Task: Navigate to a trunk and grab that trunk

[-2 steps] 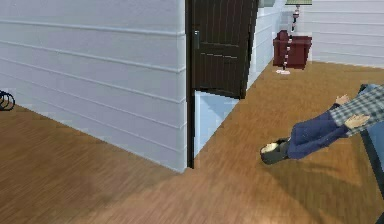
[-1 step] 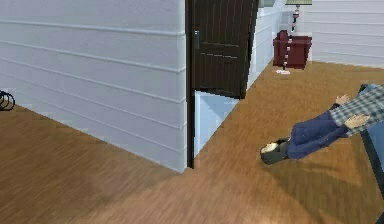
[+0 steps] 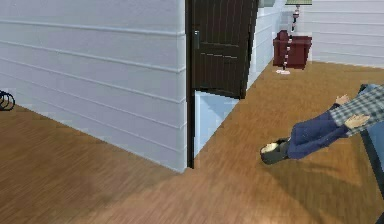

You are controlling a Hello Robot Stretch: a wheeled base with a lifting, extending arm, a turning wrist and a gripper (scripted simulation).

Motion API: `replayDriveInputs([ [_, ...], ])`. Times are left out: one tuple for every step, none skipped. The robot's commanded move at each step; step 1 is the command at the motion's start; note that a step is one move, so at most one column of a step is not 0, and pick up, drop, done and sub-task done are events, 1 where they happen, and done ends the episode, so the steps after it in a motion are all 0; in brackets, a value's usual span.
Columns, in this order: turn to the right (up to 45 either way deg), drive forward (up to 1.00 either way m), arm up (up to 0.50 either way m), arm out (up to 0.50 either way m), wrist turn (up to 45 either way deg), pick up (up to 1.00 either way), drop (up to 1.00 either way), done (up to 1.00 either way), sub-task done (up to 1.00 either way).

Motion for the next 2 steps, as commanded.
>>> replayDriveInputs([
  [0.0,0.0,0.0,0.0,45.0,0.0,0.0,0.0,0.0],
  [0.0,0.0,0.0,0.0,45.0,0.0,0.0,0.0,0.0],
])
